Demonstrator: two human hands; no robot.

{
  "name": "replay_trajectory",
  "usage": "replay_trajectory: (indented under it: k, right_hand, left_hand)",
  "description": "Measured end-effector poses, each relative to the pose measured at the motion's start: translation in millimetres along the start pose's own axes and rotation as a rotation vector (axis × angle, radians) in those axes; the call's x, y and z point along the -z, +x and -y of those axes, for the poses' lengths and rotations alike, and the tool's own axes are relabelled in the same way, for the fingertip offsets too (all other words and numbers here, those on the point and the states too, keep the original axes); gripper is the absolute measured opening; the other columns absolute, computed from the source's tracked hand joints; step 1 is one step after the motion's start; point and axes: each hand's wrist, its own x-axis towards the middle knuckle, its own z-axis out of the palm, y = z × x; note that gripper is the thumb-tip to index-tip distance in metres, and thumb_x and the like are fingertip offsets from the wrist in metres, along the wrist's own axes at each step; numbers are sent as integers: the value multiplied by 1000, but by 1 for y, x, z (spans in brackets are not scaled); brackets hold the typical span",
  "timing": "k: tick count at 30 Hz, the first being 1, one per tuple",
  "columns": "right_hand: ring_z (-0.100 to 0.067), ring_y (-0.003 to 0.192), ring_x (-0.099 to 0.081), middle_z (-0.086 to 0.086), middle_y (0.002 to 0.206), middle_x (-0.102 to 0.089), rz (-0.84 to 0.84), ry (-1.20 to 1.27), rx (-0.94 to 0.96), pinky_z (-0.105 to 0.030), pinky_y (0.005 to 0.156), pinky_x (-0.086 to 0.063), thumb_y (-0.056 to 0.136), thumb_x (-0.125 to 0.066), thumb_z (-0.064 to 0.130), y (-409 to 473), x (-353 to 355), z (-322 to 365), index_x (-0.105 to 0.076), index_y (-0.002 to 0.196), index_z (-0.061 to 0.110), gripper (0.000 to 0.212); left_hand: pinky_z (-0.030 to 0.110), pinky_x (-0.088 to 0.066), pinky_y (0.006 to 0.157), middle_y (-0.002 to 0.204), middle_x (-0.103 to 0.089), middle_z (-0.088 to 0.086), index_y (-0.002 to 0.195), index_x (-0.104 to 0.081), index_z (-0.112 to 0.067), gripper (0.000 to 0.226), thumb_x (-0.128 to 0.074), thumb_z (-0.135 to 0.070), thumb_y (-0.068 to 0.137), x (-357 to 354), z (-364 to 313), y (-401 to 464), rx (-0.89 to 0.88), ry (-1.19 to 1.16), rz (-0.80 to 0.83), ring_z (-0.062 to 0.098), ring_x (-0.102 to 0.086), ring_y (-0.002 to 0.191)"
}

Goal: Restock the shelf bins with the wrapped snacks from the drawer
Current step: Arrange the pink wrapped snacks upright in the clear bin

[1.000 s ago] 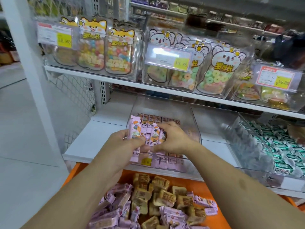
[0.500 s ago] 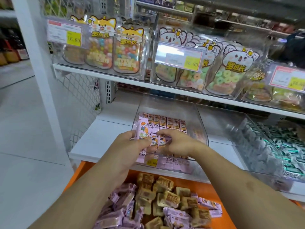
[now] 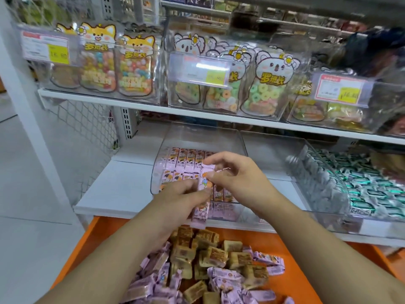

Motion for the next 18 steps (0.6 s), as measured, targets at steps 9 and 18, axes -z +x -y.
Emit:
replay_trajectory:
  k: [9, 18]
  right_hand:
    - [-16, 93, -69, 13, 104, -72, -65, -263, 47, -42, 94, -58, 95, -75, 23, 12, 23, -17, -76, 121, 33, 28]
    - [-21, 131, -44, 3, 134, -55, -97, -603, 30, -23, 107, -31, 103, -61, 21, 17, 56, -64, -61, 143, 26, 41]
  left_hand:
    - [19, -57, 68, 116, -67, -4, 134, -61, -40, 63, -82, -5, 86, -7, -30, 26, -251, 243, -124, 14, -77, 82]
    - [15, -47, 53, 98, -63, 1, 126, -60, -21, 51, -81, 2, 85, -15, -22, 113, -109, 449, -114, 8, -59, 66]
